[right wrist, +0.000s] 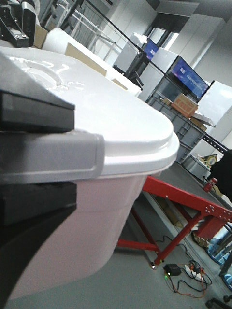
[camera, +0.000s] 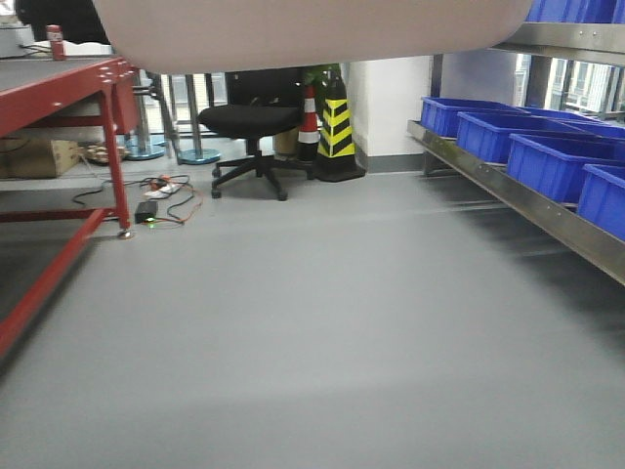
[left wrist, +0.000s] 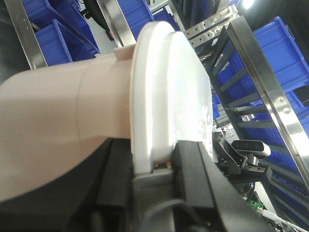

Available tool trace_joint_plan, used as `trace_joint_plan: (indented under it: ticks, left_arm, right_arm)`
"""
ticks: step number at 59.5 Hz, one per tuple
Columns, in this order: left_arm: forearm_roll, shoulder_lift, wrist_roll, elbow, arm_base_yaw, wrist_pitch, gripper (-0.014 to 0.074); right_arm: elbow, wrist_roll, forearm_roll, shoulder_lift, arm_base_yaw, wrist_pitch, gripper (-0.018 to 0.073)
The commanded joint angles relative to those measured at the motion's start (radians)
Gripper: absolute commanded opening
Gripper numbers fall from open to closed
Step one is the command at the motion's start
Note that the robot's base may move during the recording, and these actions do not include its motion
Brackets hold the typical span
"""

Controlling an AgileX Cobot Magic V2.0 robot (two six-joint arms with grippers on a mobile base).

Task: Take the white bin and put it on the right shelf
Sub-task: 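Hold the bin while the base drives to the blue-crate shelving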

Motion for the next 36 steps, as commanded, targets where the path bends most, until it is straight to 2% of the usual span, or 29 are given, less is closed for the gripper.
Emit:
trace_joint_plan:
  ticks: [1,36]
  left_arm:
    - [-0.083,-0.042,0.017,-0.036,-0.023,0.203,-0.0116]
    - [-0.083,-0.042,0.017,-0.036,-0.023,0.203,-0.0116]
  right_arm:
    - [-0.043,-0.006,0.129,-0.04,0.013,0.106,0.0057]
    - [-0.043,-0.006,0.129,-0.038,0.013,0.1,0.0057]
